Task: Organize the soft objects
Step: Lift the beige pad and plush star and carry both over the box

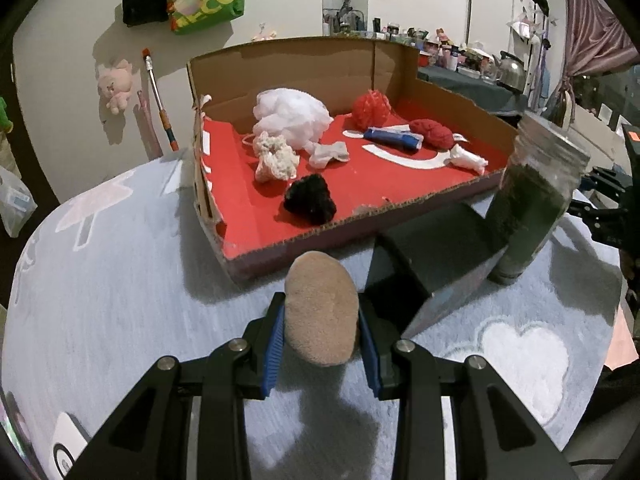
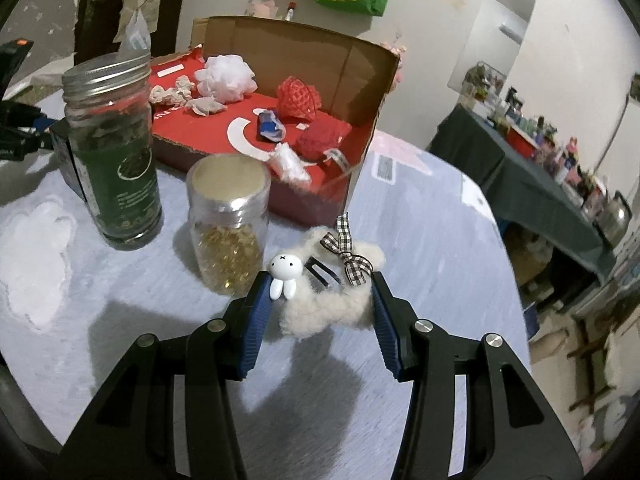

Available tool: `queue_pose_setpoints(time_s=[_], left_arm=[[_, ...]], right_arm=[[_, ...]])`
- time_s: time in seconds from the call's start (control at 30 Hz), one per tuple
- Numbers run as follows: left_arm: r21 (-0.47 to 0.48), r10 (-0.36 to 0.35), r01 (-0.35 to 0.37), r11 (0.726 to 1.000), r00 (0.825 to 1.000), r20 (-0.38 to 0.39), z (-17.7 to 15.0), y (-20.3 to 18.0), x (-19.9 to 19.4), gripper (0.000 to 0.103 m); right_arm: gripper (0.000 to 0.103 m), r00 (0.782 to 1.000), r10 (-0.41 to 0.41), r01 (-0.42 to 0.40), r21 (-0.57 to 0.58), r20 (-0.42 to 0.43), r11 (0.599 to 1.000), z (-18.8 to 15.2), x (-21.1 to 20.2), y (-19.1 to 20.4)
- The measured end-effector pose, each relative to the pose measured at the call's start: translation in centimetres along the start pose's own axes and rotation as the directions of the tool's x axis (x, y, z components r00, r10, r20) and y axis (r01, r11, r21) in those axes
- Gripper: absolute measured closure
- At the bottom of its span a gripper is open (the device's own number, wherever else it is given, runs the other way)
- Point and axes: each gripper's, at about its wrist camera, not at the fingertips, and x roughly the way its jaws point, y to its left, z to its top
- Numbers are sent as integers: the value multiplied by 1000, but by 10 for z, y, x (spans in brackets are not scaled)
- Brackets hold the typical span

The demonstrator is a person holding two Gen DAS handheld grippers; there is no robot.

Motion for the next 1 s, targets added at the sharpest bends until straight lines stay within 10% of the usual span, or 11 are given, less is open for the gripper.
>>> queue_pose_setpoints(time_s=[0.6,1.0], left_arm=[[129,-9,6,992,1000,24,57,0,0,67],[180,-133,139,974,990,-41,108,-26,27,67]], right_arm=[[57,999,35,-28,-171,35,985,49,7,-12],[57,992,123,-113,-256,25,960,92,23,-7]])
